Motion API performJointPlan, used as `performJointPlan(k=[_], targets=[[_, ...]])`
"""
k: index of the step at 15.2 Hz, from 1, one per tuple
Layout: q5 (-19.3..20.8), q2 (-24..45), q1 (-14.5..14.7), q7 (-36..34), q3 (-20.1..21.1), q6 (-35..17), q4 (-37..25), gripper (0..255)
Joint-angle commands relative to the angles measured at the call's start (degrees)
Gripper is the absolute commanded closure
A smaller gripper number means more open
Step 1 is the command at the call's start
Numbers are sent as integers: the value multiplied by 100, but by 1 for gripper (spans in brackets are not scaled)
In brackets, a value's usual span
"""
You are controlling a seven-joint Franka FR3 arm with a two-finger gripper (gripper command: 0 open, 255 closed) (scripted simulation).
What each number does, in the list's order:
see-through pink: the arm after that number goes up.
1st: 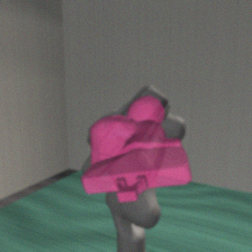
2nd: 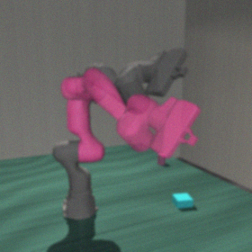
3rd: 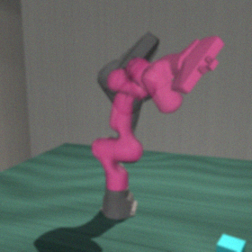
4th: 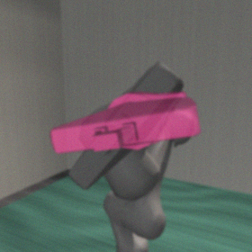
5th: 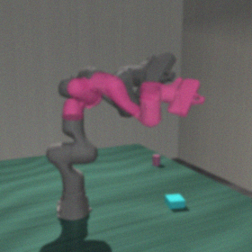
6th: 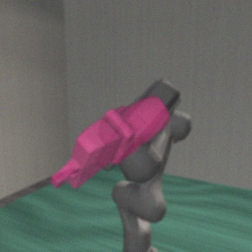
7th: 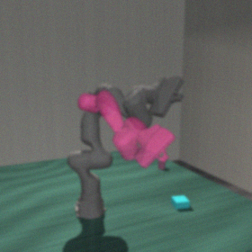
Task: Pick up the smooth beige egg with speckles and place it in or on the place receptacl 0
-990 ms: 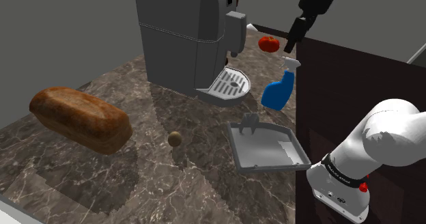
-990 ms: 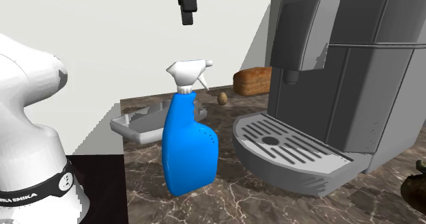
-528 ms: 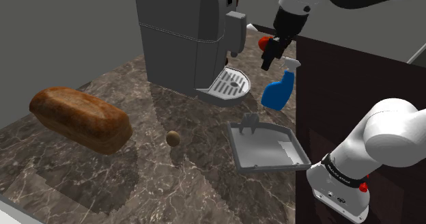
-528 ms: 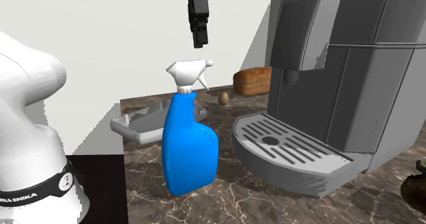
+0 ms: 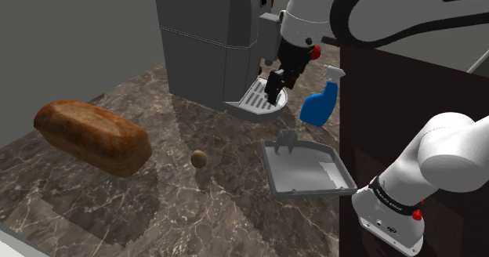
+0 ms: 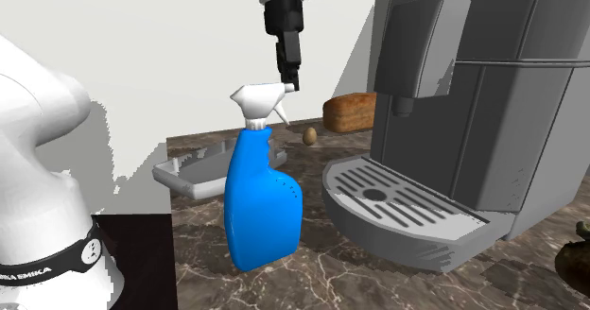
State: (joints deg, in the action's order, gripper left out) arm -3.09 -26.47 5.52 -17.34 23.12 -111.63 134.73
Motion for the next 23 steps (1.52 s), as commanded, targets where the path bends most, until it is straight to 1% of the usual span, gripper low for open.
performJointPlan(k=[1, 4, 7, 10, 13, 16, 19, 20, 23], targets=[[11, 310, 11, -280, 221, -204, -101, 0], [123, 849, 4, -725, 558, -507, -305, 0], [351, 1449, -9, -1218, 882, -774, -574, 0], [709, 2114, 5, -1765, 1166, -986, -910, 0], [1185, 2834, 98, -2351, 1361, -1123, -1317, 0], [1710, 3581, 316, -2922, 1426, -1175, -1798, 0], [2193, 4315, 648, -3411, 1367, -1155, -2352, 0], [2262, 4432, 717, -3479, 1342, -1147, -2450, 0], [2376, 4559, 748, -3552, 1281, -1325, -2371, 0]])
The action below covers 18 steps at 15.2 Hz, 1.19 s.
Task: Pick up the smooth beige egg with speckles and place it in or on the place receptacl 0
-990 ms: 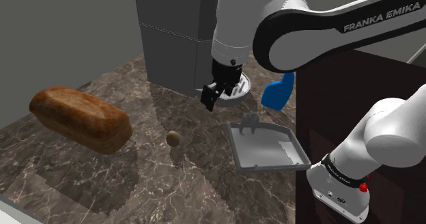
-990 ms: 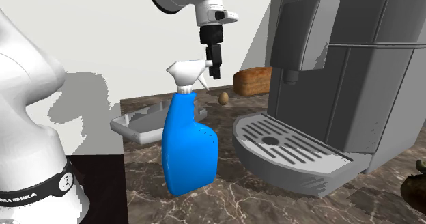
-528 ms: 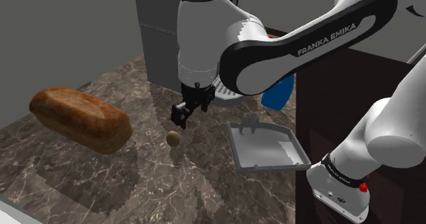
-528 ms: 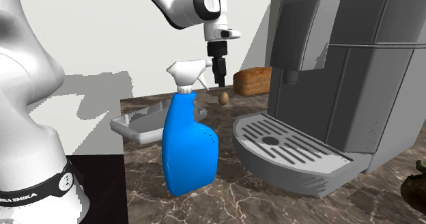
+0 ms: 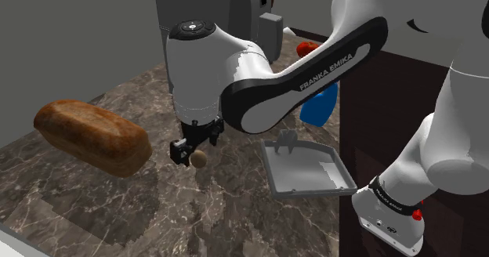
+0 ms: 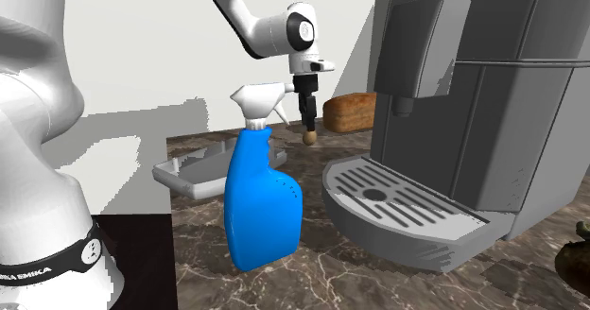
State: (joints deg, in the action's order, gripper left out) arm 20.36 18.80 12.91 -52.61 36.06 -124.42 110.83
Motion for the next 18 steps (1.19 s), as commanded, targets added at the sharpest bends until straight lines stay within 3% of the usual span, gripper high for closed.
performJointPlan(k=[1, 12, 13, 18], targets=[[71, 76, 19, -50, -33, -104, 43, 0], [220, 242, 58, -143, -110, -307, 117, 0], [220, 242, 58, -143, -110, -307, 117, 255], [219, 241, 59, -144, -110, -308, 118, 255]])
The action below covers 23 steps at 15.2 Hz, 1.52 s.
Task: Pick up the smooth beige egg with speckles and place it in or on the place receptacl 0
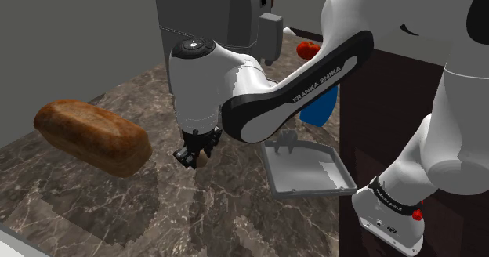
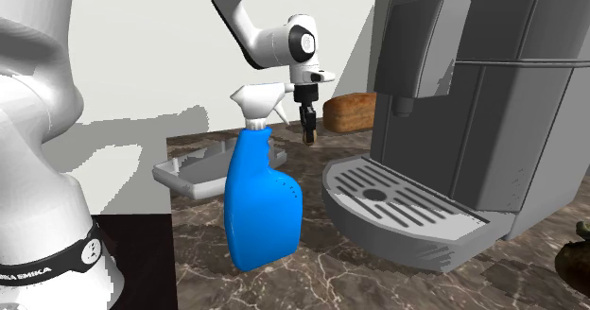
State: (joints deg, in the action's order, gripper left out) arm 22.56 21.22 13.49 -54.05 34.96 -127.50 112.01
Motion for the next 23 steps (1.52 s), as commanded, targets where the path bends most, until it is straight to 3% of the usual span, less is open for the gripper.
performJointPlan(k=[1, 23], targets=[[0, 0, 0, 0, 0, 0, 0, 255], [-685, -752, -205, 532, 279, 1152, -595, 255]])
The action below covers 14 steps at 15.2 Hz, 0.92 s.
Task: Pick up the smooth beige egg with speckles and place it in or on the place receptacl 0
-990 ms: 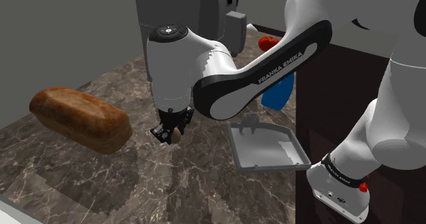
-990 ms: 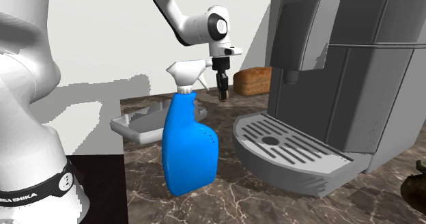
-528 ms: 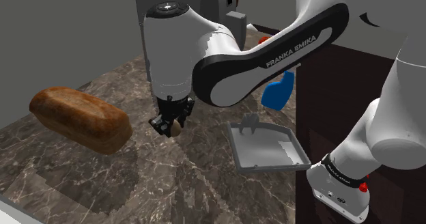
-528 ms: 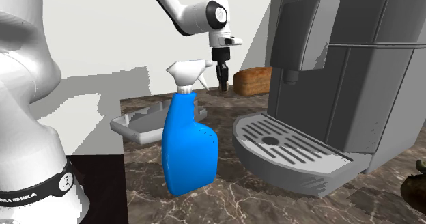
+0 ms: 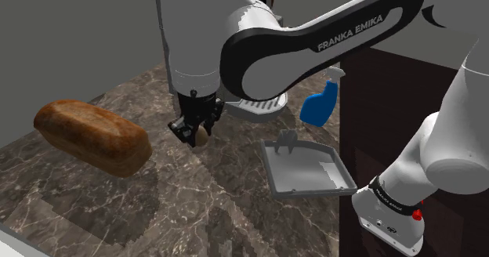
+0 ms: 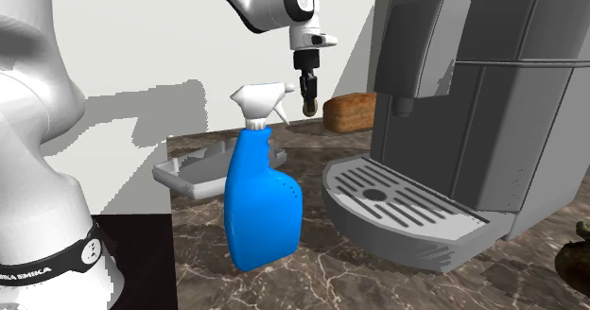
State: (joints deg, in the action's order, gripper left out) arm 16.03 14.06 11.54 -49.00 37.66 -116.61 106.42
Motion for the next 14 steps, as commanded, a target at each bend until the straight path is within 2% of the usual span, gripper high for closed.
performJointPlan(k=[1, 14], targets=[[-58, -66, -15, 50, 18, 129, -81, 255], [-294, -316, -41, 270, 84, 969, -745, 255]])
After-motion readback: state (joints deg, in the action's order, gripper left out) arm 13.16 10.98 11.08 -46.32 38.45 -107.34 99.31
